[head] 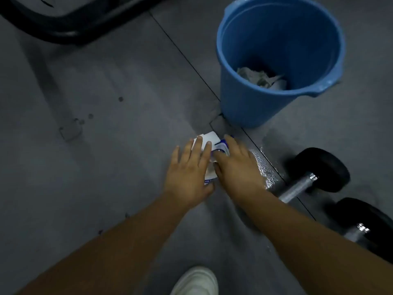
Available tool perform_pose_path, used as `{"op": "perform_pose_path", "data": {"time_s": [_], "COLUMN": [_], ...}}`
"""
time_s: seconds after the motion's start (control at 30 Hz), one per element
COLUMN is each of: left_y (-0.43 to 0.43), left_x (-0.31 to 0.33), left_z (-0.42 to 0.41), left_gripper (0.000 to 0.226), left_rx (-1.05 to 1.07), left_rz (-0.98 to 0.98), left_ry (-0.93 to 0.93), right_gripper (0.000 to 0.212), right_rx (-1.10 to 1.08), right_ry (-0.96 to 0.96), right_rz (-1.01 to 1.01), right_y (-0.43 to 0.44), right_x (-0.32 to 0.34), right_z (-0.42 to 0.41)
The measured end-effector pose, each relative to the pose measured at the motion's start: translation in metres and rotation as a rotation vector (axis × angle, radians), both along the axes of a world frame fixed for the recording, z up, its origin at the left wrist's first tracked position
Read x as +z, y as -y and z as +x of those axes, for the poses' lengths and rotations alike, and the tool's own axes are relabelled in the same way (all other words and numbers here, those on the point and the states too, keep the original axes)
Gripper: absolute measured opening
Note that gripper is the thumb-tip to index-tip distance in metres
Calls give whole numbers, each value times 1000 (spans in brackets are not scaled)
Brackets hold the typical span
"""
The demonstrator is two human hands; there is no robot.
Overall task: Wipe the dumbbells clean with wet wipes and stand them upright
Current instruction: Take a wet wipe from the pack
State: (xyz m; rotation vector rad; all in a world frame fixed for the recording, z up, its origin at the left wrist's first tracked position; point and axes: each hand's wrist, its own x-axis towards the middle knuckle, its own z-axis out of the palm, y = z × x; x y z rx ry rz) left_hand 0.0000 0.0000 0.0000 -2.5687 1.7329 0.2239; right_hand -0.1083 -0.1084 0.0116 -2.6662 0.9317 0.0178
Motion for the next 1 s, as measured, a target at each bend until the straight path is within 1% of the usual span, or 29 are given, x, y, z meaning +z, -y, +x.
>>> {"op": "perform_pose_path", "data": {"time_s": [0.07,0.13,0.23,0.3,0.43,0.53,0.67,0.77,0.87,0.9,0.93,1.0], "left_y": [2,-1,1,2,3,4,5,3,2,2,3,6], "left_x": [-5,-14,-18,-18,-16,-16,-18,-23,-27,-27,-27,-25], "left_z": [2,3,6,6,5,5,5,6,5,5,5,5], "left_gripper": [100,101,97,96,92,90,92,96,91,87,84,78], "left_rx": [7,-24,-68,-91,-79,-50,-27,-45,-69,-70,-67,-58], "left_rz": [57,74,83,101,146,145,159,139,93,92,95,116], "left_ry": [-20,15,29,33,-20,-48,-69,-2,24,27,35,47], "right_gripper": [26,32,42,40,33,26,24,15,17,14,11,10], "right_rx": [25,85,102,124,108,80,117,96,38,-11,-77,-222], "right_ry": [-13,-81,-159,-215,-319,-330,-308,-190,-112,-51,38,239], "right_rz": [-24,-33,-20,-44,12,-7,-67,-126,110,177,230,399], "right_y": [3,6,9,9,1,-3,-2,-1,3,4,6,6], "right_x": [-3,-4,-4,-3,-1,-6,-15,-20,-29,-31,-32,-30], "right_z": [7,12,20,26,37,37,38,39,30,27,24,21]}}
